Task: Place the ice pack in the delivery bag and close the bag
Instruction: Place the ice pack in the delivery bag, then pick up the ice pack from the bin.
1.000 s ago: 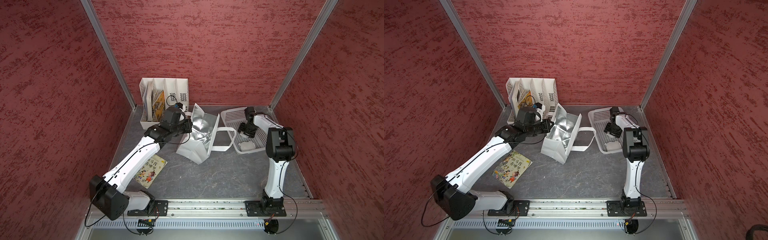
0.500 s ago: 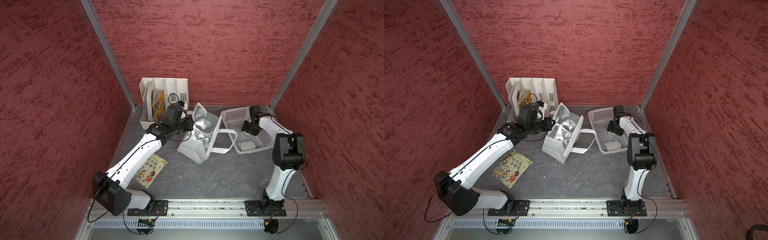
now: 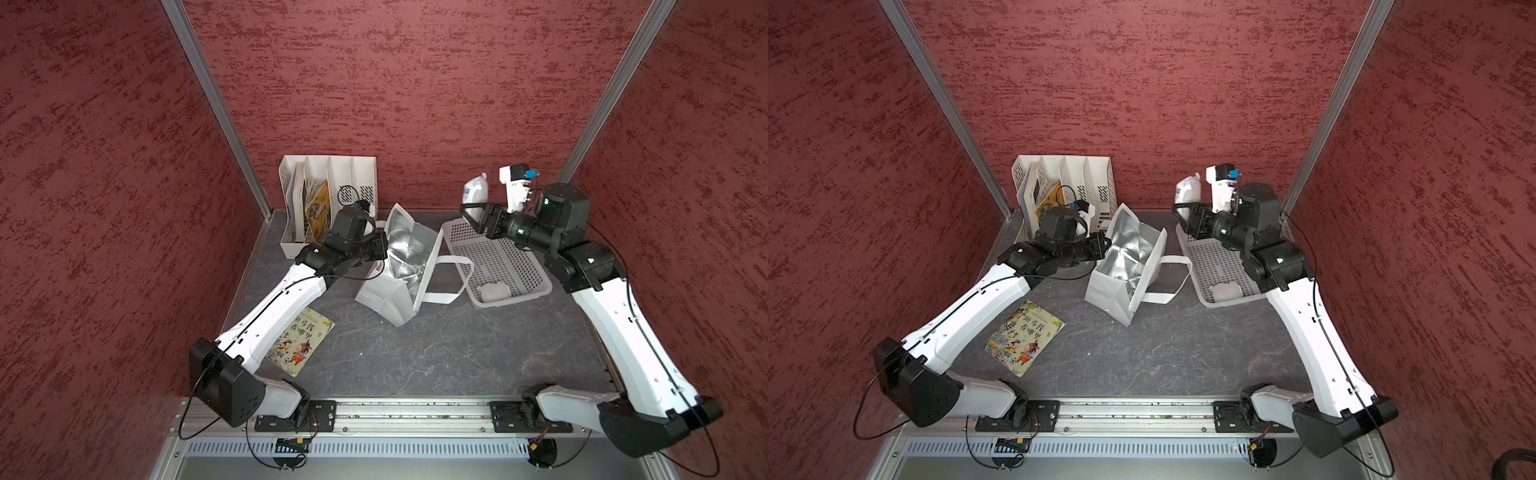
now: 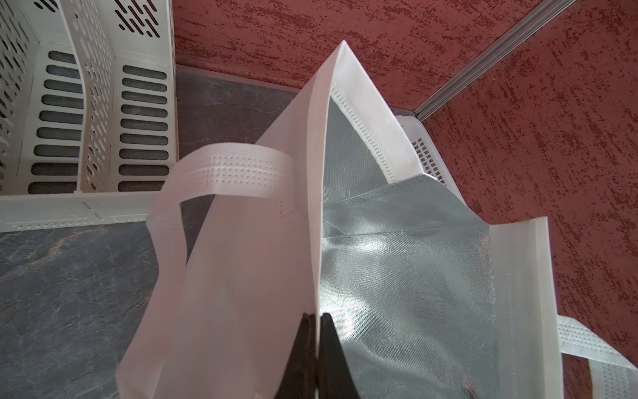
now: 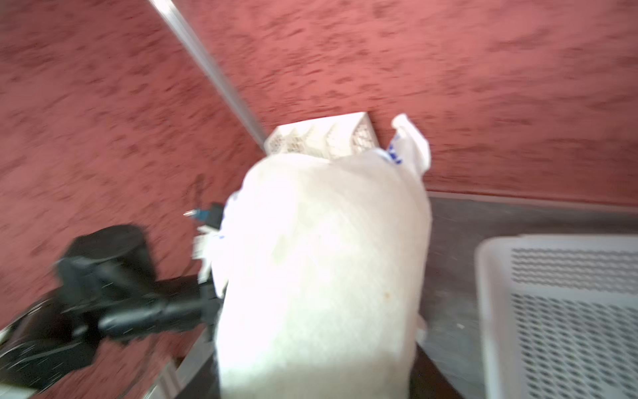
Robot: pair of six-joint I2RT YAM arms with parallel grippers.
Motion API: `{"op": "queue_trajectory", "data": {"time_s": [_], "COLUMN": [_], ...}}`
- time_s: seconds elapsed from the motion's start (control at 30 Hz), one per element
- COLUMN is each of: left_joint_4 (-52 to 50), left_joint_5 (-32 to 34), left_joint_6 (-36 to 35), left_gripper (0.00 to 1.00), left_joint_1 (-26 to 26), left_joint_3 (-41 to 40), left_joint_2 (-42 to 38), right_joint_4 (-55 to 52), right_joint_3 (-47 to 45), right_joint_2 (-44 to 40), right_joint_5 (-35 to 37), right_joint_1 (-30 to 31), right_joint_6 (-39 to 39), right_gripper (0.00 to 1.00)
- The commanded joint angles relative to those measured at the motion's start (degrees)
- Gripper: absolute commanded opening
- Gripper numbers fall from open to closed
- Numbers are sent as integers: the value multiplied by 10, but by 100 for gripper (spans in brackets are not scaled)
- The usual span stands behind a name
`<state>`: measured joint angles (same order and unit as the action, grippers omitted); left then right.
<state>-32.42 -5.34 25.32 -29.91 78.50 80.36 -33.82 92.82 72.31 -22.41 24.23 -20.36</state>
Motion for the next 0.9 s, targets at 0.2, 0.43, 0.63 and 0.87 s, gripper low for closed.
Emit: {"op": "queue_trajectory", "data": {"time_s": [0.2,0.43,0.63,0.87], "left_joint_4": [39,39,40,51], "left_joint_5": [18,22,25,23], "left_joint_6": [-18,-15,-14,-17], "left_gripper": [0,0,0,0], "left_joint_1": [-16,-20,-19,-16], "left_joint_3": [-5,-26,-36,-45], "left_joint_2": [-29,-47,-56,-58], "right_joint_4": [-157,-193,-142,-200], "right_joint_3": [49,112,27,-179], "right_joint_2": [128,153,52,74], "right_joint_5": [76,99,131,-36], "right_joint_1": [119,125,36,-266], "right_joint_6": [57,89,85,-47], "right_gripper": [61,96,95,78]}}
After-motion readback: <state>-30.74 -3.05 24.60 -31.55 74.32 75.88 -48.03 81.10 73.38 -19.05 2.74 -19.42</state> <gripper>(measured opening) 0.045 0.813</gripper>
